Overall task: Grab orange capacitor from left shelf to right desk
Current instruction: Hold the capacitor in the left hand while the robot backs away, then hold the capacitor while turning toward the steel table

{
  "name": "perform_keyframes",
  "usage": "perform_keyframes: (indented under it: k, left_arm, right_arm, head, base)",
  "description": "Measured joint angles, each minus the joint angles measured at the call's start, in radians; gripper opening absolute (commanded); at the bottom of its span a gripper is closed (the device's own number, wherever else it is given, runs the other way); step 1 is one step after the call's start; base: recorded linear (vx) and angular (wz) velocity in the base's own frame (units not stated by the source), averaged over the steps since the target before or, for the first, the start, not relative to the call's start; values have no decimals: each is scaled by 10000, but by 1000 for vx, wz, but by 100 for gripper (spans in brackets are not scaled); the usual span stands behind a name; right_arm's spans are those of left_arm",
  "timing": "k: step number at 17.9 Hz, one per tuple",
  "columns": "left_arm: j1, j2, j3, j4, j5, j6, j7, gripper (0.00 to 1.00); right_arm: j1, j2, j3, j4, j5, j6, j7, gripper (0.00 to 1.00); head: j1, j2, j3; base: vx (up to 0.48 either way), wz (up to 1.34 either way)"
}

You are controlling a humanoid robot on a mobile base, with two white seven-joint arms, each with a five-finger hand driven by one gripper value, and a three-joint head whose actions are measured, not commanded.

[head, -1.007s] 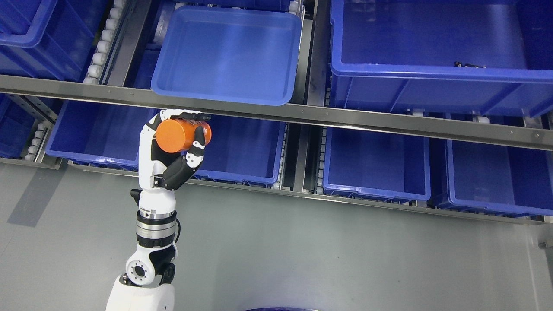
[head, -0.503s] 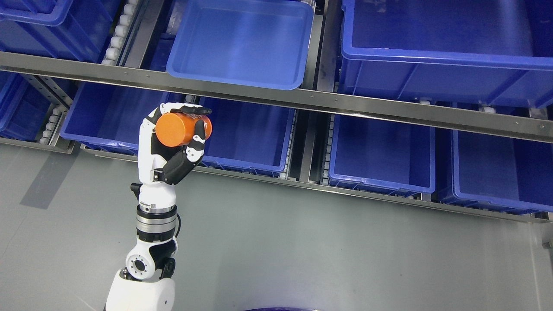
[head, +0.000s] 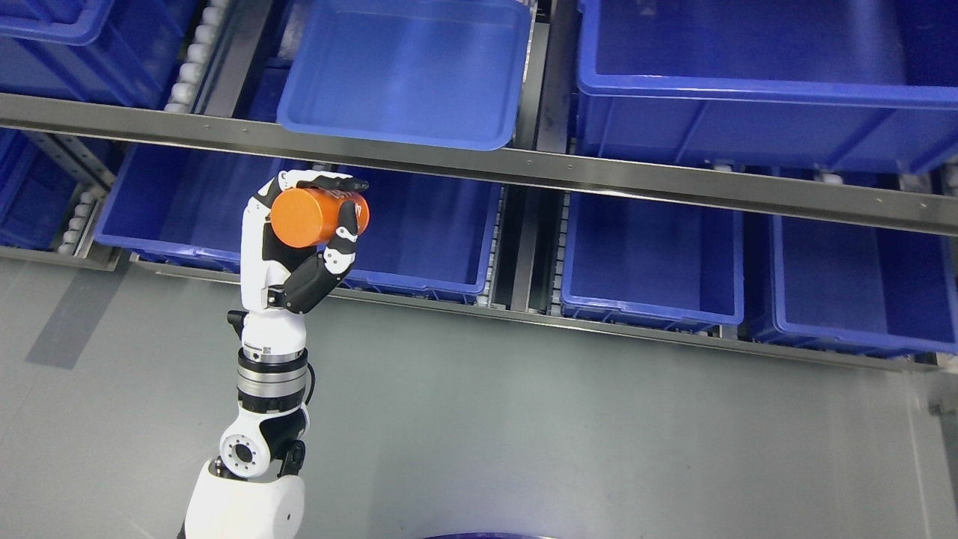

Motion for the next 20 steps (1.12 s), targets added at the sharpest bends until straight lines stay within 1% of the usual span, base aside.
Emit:
perform_keyframes:
  k: [5,13,20]
  left_arm:
    - [161,0,-70,36,0,177,-13,2]
    - [125,0,-370,89,4,269,-25,2]
    - [6,0,-621,176,14,408,-28,2]
  right_arm:
    - [-20,0,0,-3,0,-43,0,100]
    - [-29,0,0,-9,0,-6,0,100]
    - [-25,-5,-1,-8,0,3,0,100]
  head:
    - [0,0,0]
    - [0,0,0]
    - [0,0,0]
  base:
    - [-38,-553]
    - [-42,-1073]
    - [26,-457]
